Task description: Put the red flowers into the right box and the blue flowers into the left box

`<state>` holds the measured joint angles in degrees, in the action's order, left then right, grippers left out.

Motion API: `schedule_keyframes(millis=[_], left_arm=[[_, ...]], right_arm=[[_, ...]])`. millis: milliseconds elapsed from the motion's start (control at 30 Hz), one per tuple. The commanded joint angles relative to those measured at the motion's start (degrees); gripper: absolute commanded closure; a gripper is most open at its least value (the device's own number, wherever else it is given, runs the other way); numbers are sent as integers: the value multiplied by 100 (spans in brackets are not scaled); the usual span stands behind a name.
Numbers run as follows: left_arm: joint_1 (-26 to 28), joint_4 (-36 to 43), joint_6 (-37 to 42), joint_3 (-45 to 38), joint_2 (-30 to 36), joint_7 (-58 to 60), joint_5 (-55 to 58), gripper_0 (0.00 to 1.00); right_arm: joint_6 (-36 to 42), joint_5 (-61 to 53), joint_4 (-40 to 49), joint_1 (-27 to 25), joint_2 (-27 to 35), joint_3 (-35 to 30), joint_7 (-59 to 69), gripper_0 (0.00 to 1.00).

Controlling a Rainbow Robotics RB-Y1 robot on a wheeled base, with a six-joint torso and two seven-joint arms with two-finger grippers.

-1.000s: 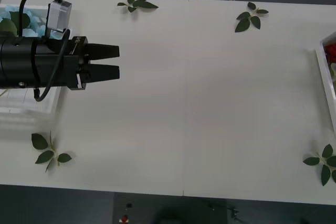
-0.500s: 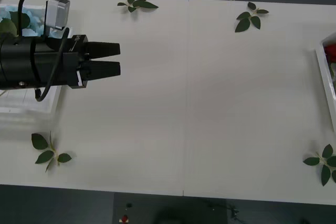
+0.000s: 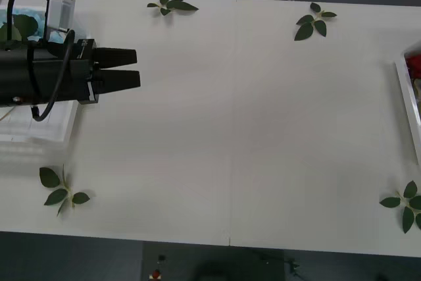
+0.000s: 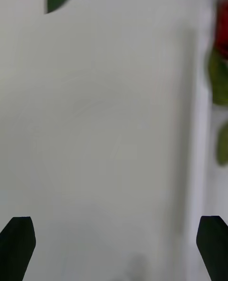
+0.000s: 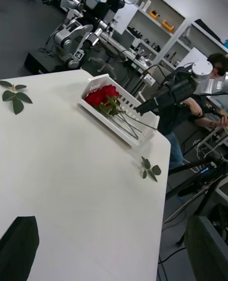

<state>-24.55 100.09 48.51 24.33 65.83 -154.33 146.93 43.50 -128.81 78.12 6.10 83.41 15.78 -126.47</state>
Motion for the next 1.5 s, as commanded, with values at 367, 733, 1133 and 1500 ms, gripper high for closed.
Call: schedule_keyframes(millis=[367,733,1133,1500], left_arm=[[46,125,-105,-156,132,-67,38,11],[73,186,18,-148,97,-67,38,11],[73,186,18,-156,97,-67,47,11],[73,186,18,-156,97,-67,47,11]], right_arm=[[-149,409,2225,436,-1372,-321,-2189,0],[334,444,2401,937,-2294,-321,-2853,0],[1108,-22,2322,1499,-2593,-233,-2853,0],[1205,-233,2322,1613,-2593,-93,-2853,0]])
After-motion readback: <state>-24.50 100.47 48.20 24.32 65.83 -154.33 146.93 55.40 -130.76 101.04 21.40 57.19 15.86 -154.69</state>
